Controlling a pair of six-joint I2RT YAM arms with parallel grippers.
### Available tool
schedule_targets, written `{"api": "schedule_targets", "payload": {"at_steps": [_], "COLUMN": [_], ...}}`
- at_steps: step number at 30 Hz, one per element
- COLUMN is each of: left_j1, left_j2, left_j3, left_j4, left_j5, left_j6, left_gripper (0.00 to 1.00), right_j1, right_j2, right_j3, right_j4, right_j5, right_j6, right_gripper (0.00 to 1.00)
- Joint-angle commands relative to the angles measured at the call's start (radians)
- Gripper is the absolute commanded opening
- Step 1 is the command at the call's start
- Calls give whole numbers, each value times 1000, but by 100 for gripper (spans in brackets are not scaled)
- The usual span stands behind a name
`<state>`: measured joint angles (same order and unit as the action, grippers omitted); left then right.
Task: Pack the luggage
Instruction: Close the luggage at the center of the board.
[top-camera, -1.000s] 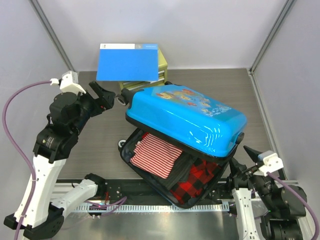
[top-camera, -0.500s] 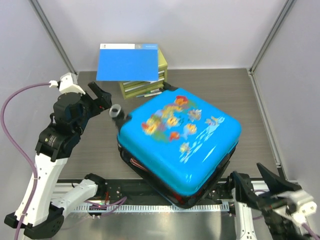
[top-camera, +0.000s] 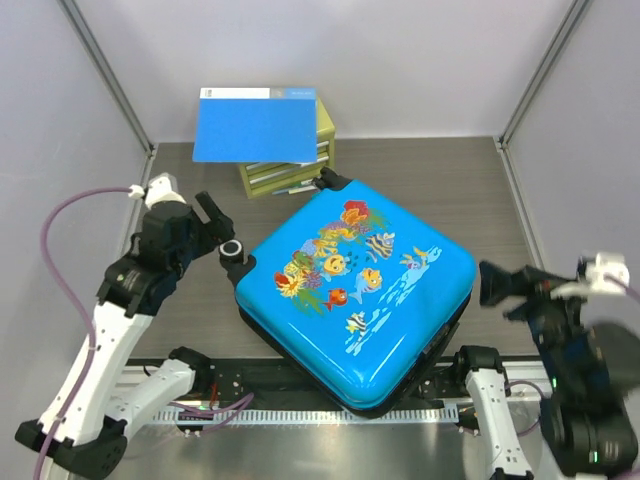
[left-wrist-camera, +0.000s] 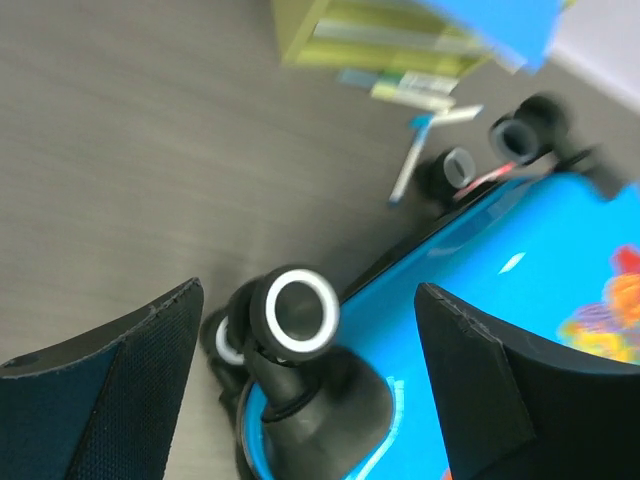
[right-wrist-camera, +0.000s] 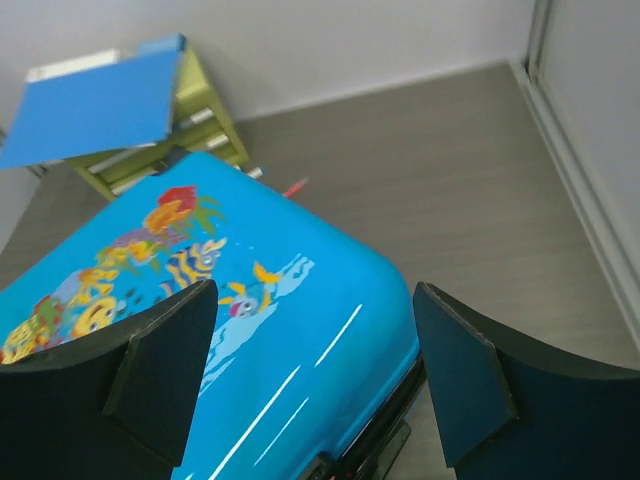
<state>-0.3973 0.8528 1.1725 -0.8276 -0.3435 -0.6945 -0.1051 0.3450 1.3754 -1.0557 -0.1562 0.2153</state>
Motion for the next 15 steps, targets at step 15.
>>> {"api": "schedule_targets", "payload": {"at_steps": [15], "left_j1": [281], "left_j2": [95], "left_j3": [-80], "left_j4": [-113], "left_j5": [222], "left_j6": [-106], "left_gripper": [98], "right_j1": [-1], "right_j2": [370], "right_j3": [-167], "right_j4": [-191], "right_j5": [329], "right_j6": [243], "right_gripper": [88]}}
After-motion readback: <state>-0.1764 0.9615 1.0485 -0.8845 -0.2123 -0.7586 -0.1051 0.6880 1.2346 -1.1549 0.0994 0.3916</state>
